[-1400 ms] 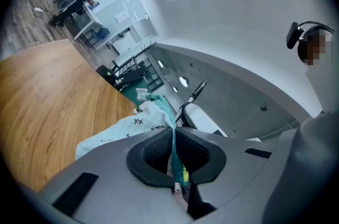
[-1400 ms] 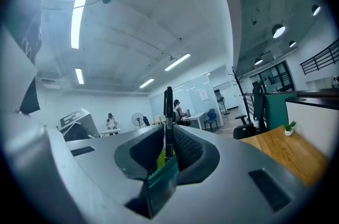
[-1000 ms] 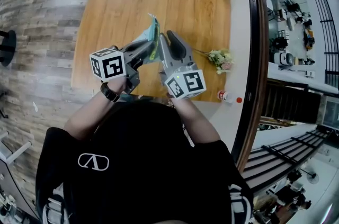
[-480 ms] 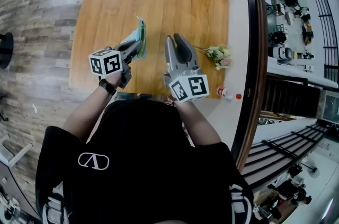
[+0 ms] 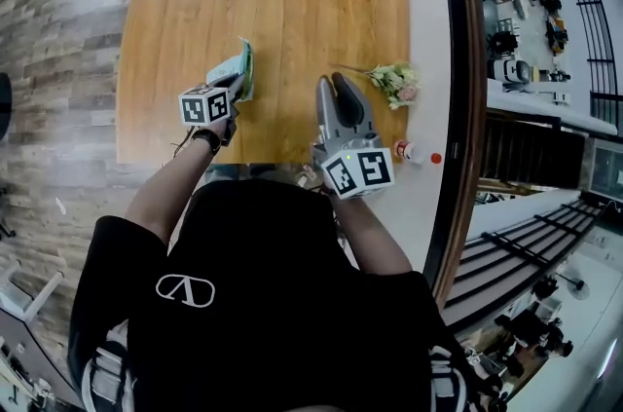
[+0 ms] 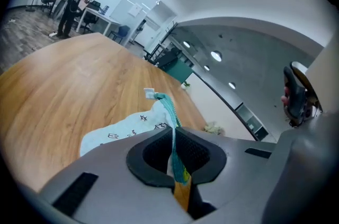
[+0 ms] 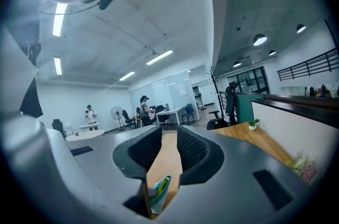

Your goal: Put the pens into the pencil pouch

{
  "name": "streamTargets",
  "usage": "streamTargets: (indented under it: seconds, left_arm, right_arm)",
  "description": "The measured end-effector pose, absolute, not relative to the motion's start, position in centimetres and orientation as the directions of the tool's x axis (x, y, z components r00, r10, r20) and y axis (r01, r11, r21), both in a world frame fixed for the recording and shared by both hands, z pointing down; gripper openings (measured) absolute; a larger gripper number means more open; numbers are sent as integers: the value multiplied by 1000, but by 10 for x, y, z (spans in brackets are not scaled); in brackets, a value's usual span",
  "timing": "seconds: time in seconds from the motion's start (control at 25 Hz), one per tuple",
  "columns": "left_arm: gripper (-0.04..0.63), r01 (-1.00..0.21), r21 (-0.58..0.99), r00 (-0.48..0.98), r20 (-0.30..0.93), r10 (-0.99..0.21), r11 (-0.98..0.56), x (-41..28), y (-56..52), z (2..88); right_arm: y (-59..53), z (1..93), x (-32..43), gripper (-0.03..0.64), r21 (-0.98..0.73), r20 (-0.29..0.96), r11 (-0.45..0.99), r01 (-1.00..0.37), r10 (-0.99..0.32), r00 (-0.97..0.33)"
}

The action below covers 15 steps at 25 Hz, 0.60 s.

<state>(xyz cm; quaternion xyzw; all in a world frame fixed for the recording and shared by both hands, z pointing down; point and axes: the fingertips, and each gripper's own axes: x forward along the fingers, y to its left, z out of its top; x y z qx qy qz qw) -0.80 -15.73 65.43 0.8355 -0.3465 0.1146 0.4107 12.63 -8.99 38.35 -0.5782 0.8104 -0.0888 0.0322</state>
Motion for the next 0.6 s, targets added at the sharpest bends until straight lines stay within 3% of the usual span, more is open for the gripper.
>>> streamTargets:
  seconds: [0.4,0.6]
  left_arm:
    - [20,-654,604,756,547,-360,-456,47,-144,715]
    - [101,-644,604,762,557,-330,-470,53,-136,726]
  right_arm:
    - [-77,405,141,77,-191,102,279,-941,-948,-301]
    - [-77,407,142,77,-192,108,279,-941,-947,-303]
